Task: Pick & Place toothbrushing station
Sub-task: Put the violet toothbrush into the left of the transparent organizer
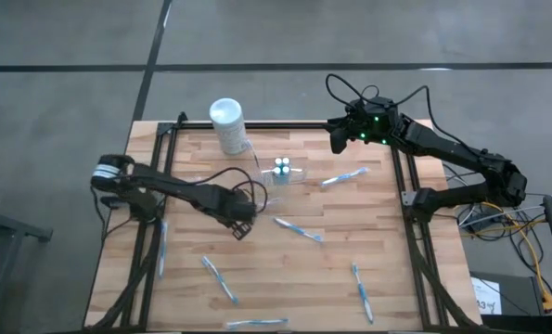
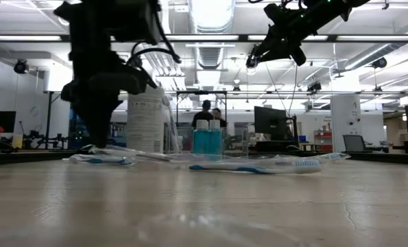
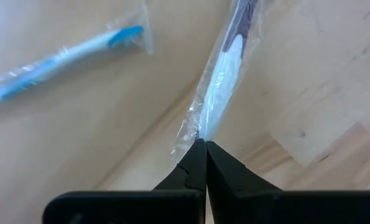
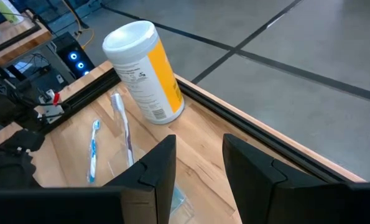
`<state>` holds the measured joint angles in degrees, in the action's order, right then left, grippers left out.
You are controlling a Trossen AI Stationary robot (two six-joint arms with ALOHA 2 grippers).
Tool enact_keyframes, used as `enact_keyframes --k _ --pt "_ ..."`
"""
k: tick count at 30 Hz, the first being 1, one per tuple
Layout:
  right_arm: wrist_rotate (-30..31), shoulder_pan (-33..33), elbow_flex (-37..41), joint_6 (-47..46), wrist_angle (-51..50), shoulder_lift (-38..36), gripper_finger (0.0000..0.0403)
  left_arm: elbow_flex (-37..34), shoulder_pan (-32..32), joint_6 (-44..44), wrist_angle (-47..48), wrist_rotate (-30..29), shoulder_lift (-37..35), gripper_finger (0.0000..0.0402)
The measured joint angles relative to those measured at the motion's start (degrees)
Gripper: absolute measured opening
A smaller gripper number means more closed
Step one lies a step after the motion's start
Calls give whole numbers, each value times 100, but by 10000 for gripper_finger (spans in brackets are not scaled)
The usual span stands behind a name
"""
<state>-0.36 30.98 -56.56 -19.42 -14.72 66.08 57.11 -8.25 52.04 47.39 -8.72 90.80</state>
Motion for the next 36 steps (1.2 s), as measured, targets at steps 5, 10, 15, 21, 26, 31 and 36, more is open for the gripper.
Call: enact_keyframes --k 5,10,15,21,26,31,36 --pt "0 0 -1 0 0 0 128 -592 -115 228 -782 34 -387 4" --pt "0 2 -2 0 0 0 128 -787 -125 280 -1031 39 -610 8" --pt "0 0 0 0 0 0 128 -807 -145 212 -992 39 -686 25" --pt "0 1 -1 0 0 0 128 -842 -147 716 -898 246 -686 56" --pt "0 0 -2 0 0 0 128 -674 -123 842 -1025 126 -811 91" --pt "2 0 -2 0 0 0 128 -311 -119 -230 -1420 -472 -843 118" --pt "1 0 -2 0 0 0 128 -304 -25 -514 -2356 -1411 -830 156"
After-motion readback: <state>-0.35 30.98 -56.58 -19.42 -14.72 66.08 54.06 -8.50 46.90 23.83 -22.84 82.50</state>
